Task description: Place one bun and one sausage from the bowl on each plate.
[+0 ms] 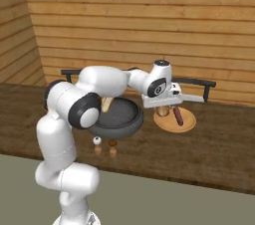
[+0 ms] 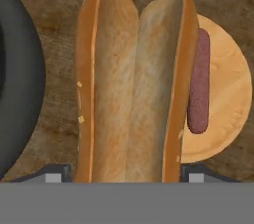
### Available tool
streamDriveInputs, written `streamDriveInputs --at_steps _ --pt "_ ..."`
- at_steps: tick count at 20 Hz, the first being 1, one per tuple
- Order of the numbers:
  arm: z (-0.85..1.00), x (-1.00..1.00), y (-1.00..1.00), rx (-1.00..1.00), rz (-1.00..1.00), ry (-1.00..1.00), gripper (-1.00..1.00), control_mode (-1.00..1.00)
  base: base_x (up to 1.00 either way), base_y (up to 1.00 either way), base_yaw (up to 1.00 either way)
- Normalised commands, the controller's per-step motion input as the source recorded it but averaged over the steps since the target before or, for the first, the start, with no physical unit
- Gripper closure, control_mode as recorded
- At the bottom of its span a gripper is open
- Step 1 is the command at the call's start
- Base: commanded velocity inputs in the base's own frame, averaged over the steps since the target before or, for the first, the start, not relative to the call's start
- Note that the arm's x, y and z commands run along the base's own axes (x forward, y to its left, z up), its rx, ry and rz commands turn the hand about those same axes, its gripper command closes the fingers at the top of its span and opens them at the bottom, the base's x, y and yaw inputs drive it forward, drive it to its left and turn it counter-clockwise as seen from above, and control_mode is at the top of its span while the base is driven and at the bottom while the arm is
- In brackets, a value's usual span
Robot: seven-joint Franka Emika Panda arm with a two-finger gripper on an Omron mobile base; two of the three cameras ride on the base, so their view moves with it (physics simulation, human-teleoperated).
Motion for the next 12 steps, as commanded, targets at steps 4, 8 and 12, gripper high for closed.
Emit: streamDriveInputs --at_steps 4,8,12 --pt "-0.33 0.22 -0.12 0.0 0.0 0.01 1.0 -1.0 0.0 0.0 0.0" --pt "-0.22 0.31 -0.04 0.0 0.0 0.01 1.0 -1.0 0.0 0.0 0.0" --pt "-0.39 0.33 -0.12 0.0 0.0 0.02 1.0 -1.0 0.0 0.0 0.0"
